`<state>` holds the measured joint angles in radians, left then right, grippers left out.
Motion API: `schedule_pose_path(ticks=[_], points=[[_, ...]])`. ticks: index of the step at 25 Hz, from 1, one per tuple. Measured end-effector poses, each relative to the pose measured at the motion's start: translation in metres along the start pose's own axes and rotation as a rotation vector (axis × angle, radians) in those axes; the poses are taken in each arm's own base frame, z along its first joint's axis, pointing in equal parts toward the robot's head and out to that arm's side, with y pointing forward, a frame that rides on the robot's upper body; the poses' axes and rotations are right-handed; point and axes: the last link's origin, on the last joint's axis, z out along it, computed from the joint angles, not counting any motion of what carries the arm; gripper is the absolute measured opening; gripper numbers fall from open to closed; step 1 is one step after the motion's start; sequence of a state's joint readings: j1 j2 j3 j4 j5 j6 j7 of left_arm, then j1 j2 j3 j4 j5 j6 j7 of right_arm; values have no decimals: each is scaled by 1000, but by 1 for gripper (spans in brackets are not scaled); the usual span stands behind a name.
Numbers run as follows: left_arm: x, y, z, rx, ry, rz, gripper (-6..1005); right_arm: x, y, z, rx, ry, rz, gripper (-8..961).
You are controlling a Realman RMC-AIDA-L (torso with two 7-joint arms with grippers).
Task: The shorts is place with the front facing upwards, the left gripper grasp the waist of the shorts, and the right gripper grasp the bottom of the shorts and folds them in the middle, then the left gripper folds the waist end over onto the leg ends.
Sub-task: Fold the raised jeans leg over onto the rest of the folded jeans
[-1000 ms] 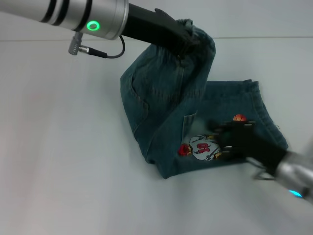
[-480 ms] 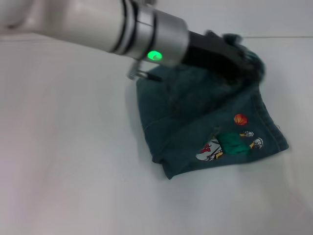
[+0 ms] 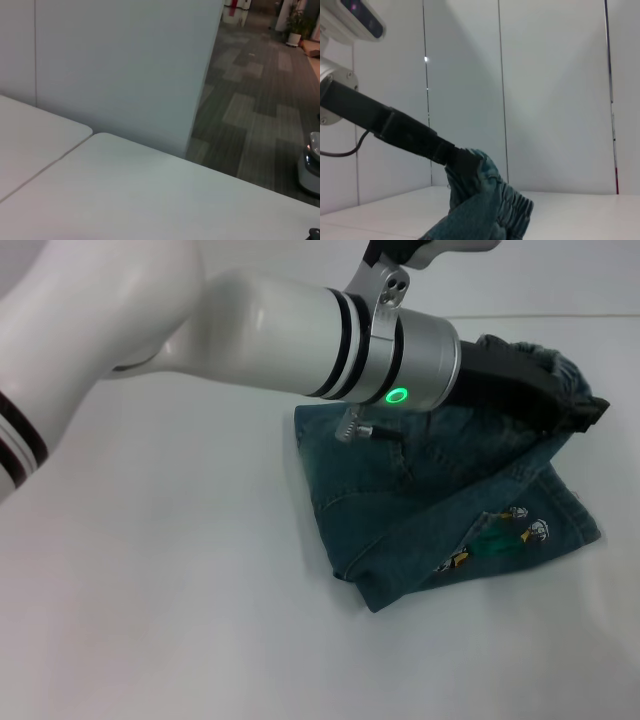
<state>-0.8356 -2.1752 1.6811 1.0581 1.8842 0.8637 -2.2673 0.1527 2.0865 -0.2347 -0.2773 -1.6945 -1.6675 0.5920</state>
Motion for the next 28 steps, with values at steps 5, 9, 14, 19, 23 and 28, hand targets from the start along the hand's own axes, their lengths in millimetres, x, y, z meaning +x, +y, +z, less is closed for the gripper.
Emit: schedule_pose_path(ticks=[5, 9, 14, 19, 23, 28], points=[[-8, -5, 0, 14, -10, -13, 399, -3, -4, 1, -9, 4, 5, 0], [-13, -7, 0, 17, -32, -2, 519, -4, -5, 3, -11, 0, 11, 0], [-20, -8, 2, 26, -72, 64, 707, -6, -5, 5, -19, -10, 8, 0], [-26, -2, 8, 24, -95, 139, 893, -7, -4, 6, -25, -20, 13, -1], [-25, 2, 10, 14, -88, 172, 908, -8, -4, 6, -27, -26, 14, -1], [-20, 11, 16, 18, -71, 243, 905, -9, -4, 7, -28, -30, 14, 0]])
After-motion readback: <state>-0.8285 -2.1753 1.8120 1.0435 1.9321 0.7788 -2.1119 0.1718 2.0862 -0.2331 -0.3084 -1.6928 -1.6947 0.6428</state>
